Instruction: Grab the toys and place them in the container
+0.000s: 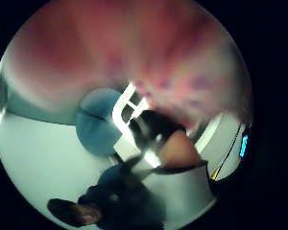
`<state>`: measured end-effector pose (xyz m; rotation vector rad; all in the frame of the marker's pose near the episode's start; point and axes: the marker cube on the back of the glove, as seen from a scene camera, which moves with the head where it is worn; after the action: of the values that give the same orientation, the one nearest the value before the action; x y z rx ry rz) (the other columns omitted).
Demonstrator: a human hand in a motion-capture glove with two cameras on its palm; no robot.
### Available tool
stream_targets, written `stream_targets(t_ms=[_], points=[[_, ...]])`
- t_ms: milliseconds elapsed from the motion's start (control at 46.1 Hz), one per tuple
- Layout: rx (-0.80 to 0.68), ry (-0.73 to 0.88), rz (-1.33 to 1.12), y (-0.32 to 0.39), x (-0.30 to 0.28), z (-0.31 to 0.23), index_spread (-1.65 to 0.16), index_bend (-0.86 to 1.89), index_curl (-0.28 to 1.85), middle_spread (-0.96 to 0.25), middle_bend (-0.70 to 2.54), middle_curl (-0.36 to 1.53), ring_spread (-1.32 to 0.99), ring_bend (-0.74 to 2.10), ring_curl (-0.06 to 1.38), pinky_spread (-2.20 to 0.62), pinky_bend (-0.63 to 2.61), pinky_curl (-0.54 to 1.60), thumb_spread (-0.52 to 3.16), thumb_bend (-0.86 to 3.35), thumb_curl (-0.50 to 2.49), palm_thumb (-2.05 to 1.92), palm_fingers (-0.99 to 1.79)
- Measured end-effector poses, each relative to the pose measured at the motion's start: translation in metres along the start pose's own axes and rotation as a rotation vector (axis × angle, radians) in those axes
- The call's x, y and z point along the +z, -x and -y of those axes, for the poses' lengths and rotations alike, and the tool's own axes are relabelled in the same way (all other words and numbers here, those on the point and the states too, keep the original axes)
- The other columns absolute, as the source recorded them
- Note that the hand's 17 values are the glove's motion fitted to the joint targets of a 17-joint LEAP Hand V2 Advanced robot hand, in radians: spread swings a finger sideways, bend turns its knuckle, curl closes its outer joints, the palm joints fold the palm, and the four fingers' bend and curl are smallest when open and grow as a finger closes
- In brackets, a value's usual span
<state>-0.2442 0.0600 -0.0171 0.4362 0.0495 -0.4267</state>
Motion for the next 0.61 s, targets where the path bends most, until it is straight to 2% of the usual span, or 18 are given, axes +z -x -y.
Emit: stream_targets(t_ms=[22, 43, 152, 260, 347, 434, 521, 607], points=[[-0.005, 0.017, 0.009, 0.002, 0.002, -0.001, -0.24, 0.26, 0.30, -0.16, 0.61, 0.51, -0.24, 0.92, 0.56, -0.24, 1.27, 0.54, 1.09, -0.11, 0.50, 0.16, -0.43], [-0.004, 0.029, 0.028, 0.004, 0.002, -0.003, -0.24, 0.26, 0.29, -0.12, 0.52, 0.47, -0.21, 0.76, 0.51, -0.21, 1.24, 0.50, 1.07, -0.13, 0.48, 0.09, -0.58], [0.018, 0.049, 0.021, -0.007, -0.001, -0.016, -0.25, 0.16, 0.25, -0.06, 0.29, 0.38, -0.12, 0.40, 0.32, -0.12, 1.16, 0.40, 1.08, -0.06, 0.44, 0.00, -0.46], [0.110, 0.058, 0.104, -0.049, -0.020, -0.031, -0.24, 0.11, 0.23, -0.03, 0.17, 0.35, -0.07, 0.26, 0.26, -0.07, 1.08, 0.36, 1.10, -0.04, 0.41, -0.02, -0.36], [0.004, 0.082, -0.035, -0.073, -0.019, -0.072, -0.24, 0.11, 0.23, -0.02, 0.14, 0.33, -0.05, 0.21, 0.24, -0.04, 1.04, 0.33, 1.12, -0.03, 0.39, -0.02, -0.30], [-0.064, 0.129, -0.145, -0.139, -0.022, -0.114, -0.24, 0.13, 0.23, -0.01, 0.13, 0.32, -0.04, 0.18, 0.24, -0.03, 1.00, 0.32, 1.13, -0.03, 0.37, -0.02, -0.27], [0.155, 0.169, -0.156, -0.174, -0.019, -0.152, -0.25, 0.16, 0.24, -0.01, 0.12, 0.30, -0.03, 0.16, 0.23, -0.02, 0.96, 0.30, 1.13, -0.03, 0.36, -0.02, -0.26], [0.258, 0.209, -0.098, -0.210, -0.010, -0.188, -0.28, 0.25, 0.28, -0.01, 0.09, 0.28, -0.02, 0.13, 0.22, -0.01, 0.91, 0.28, 1.15, -0.03, 0.34, -0.02, -0.23]])
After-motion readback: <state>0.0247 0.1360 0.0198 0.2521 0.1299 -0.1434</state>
